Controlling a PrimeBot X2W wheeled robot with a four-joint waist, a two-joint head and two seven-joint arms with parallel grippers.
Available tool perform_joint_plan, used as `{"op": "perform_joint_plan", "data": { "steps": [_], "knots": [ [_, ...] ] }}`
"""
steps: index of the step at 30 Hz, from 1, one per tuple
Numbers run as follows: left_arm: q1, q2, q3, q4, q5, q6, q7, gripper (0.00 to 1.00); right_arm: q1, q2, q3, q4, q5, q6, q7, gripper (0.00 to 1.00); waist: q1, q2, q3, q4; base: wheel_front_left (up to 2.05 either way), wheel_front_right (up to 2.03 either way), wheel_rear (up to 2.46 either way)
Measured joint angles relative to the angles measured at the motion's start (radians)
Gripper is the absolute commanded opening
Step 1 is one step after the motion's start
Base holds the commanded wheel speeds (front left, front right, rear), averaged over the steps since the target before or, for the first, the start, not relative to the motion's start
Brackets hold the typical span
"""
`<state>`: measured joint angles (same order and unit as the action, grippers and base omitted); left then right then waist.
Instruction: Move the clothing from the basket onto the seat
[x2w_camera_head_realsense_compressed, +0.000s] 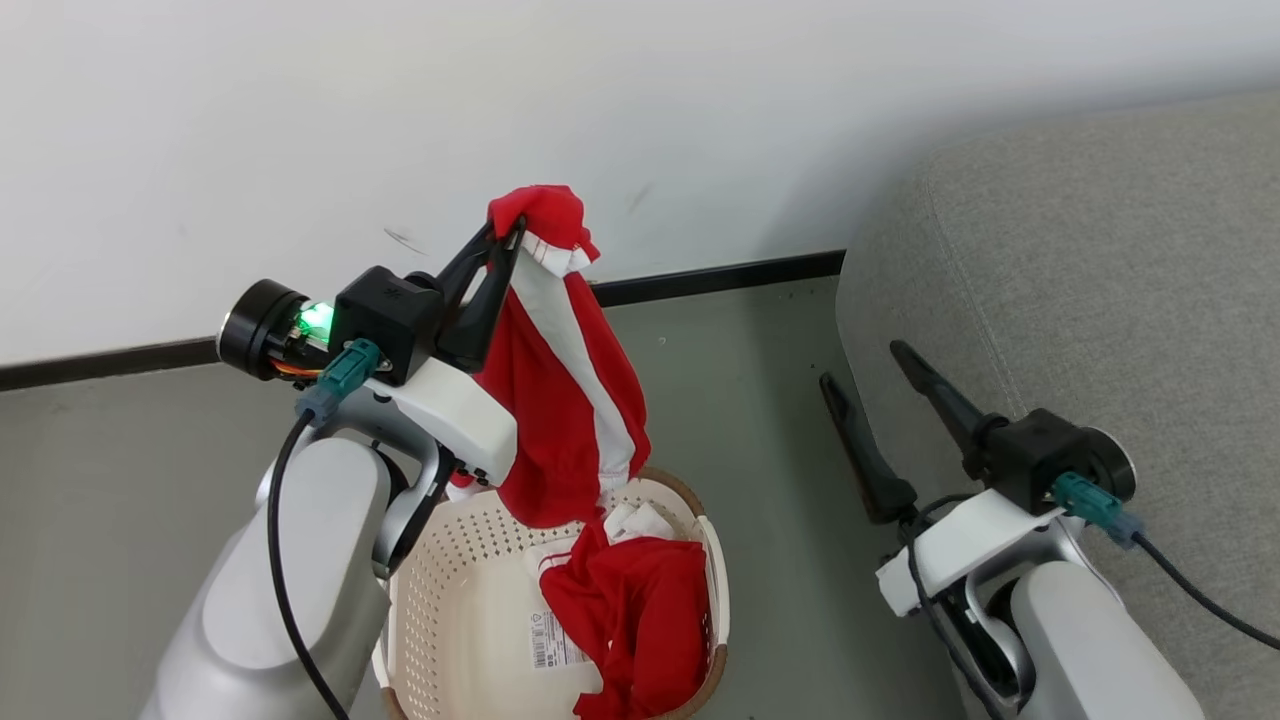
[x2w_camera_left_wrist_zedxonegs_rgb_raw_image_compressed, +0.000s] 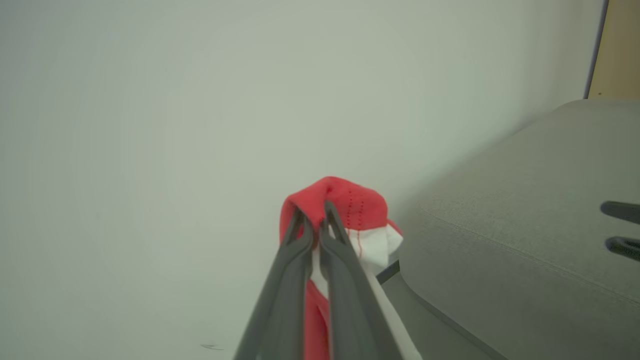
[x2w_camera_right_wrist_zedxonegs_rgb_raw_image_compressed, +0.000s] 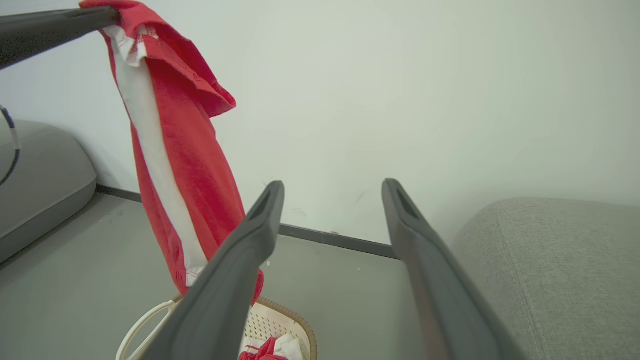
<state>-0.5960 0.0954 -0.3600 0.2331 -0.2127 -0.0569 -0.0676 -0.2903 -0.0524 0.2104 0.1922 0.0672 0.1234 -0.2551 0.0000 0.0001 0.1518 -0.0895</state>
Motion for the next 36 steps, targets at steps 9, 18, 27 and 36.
{"op": "perform_joint_plan", "data": {
  "steps": [9,18,27,36],
  "knots": [
    [0.000,-0.034,-0.050,-0.005,-0.036,-0.016,0.058,0.00,-0.002,-0.012,0.181,0.100,-0.005,0.000,0.000,1.00,0.0000,0.0000,-0.074,0.027,0.00,0.00,0.00],
    [0.000,-0.060,-0.112,-0.004,-0.073,-0.018,0.095,0.00,-0.043,-0.012,0.302,0.237,0.012,0.000,0.000,1.00,0.0000,0.0000,-0.126,0.057,0.00,0.00,0.00],
    [0.013,-0.060,-0.173,-0.008,-0.104,-0.017,0.124,0.00,-0.114,-0.012,0.322,0.343,-0.002,0.000,0.000,1.00,0.0000,0.0000,-0.154,0.093,0.00,0.00,0.00],
    [0.013,-0.060,-0.225,-0.024,-0.138,-0.014,0.137,0.00,-0.150,-0.011,0.295,0.433,-0.018,0.000,0.000,0.74,0.0000,0.0000,-0.164,0.130,0.00,0.00,0.00]
  ]
}}
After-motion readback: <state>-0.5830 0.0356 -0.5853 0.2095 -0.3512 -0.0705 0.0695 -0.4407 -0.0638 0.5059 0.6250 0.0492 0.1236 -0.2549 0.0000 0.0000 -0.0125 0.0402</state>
